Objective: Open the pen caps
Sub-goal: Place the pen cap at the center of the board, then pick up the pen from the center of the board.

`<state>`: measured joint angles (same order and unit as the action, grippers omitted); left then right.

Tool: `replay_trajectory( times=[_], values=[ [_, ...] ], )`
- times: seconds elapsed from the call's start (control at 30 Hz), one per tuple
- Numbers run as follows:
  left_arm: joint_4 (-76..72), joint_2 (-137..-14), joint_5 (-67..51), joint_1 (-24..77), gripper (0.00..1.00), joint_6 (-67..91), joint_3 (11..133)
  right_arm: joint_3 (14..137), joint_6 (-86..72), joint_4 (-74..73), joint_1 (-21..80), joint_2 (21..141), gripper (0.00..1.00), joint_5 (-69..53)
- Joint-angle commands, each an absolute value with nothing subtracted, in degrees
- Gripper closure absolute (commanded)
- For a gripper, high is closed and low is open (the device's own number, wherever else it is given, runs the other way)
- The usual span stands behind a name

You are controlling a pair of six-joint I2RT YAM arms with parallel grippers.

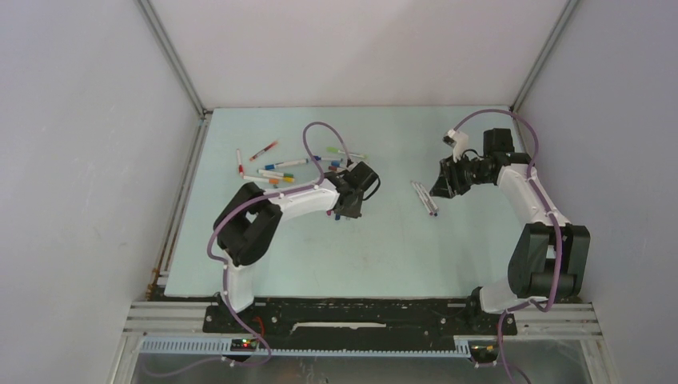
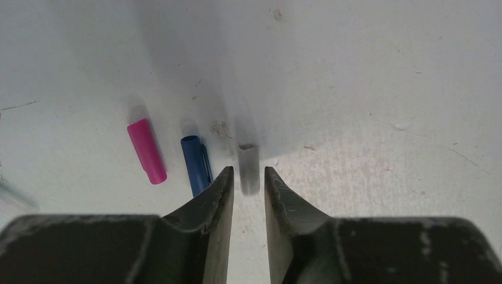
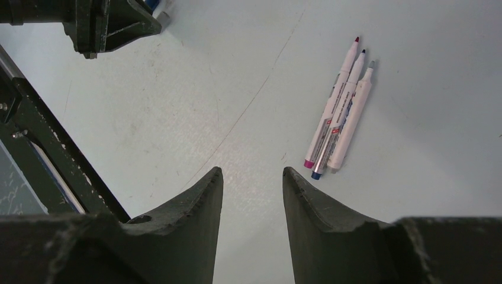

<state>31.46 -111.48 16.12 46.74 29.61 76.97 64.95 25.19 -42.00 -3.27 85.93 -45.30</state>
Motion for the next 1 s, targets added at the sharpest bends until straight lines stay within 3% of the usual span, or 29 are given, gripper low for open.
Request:
replay_trajectory(
  times=[0.0,0.17,0.4,0.73,0.97],
  values=[
    [31.5,-111.1,16.4,46.4,0.70,28.7,79.6,64.9,26.2,-42.3,-3.6,85.1,0.55,-46.6],
    [30.1,-108.4,16.8,46.4,0.69,29.1,77.7,64.9,26.4,-42.6,-3.9,85.1,0.55,-46.9],
    [21.5,-94.9,17.7,46.5,0.67,27.7,67.3,64.9,26.6,-42.8,-4.3,84.9,0.55,-47.4],
    [13.9,-77.1,27.3,44.6,0.35,27.5,52.1,64.5,27.2,-43.0,-4.8,83.7,0.55,-48.6],
    [10.3,-70.8,18.9,33.9,0.22,33.5,43.8,64.2,27.3,-43.0,-4.9,83.4,0.55,-48.9]
  ],
)
